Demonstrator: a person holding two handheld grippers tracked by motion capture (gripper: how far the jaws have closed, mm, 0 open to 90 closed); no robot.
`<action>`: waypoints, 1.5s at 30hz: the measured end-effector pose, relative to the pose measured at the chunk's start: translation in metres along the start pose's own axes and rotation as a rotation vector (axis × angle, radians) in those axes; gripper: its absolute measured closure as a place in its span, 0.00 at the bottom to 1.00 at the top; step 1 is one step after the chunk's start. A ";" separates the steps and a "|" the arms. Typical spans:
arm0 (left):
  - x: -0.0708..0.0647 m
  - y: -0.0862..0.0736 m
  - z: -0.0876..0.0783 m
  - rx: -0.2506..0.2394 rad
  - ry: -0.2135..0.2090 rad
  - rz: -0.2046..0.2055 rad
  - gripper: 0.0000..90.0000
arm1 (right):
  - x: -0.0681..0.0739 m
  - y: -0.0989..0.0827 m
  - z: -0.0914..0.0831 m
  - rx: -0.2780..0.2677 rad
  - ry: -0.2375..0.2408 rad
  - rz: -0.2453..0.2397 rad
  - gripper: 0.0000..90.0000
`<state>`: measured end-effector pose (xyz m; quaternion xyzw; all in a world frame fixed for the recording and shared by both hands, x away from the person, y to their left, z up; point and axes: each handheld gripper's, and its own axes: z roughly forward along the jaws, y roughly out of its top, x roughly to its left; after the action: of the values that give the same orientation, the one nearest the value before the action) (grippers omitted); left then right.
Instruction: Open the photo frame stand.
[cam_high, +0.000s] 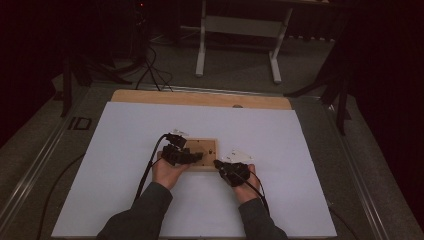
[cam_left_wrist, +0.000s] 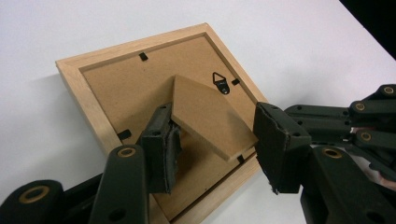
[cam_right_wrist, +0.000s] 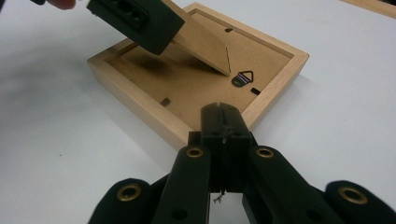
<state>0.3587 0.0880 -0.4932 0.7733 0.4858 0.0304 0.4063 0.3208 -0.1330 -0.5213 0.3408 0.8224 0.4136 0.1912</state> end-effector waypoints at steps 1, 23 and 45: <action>0.001 0.001 0.001 0.005 -0.001 -0.007 0.57 | 0.000 0.000 0.000 0.000 0.000 0.000 0.99; 0.006 0.008 0.008 0.013 -0.023 -0.108 0.57 | 0.000 0.000 0.000 -0.001 0.001 0.002 0.99; 0.006 0.010 0.012 0.049 -0.049 -0.136 0.59 | 0.000 0.000 0.000 -0.001 0.002 0.001 0.99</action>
<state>0.3739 0.0838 -0.4967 0.7485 0.5279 -0.0281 0.4003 0.3208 -0.1332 -0.5214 0.3404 0.8222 0.4145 0.1905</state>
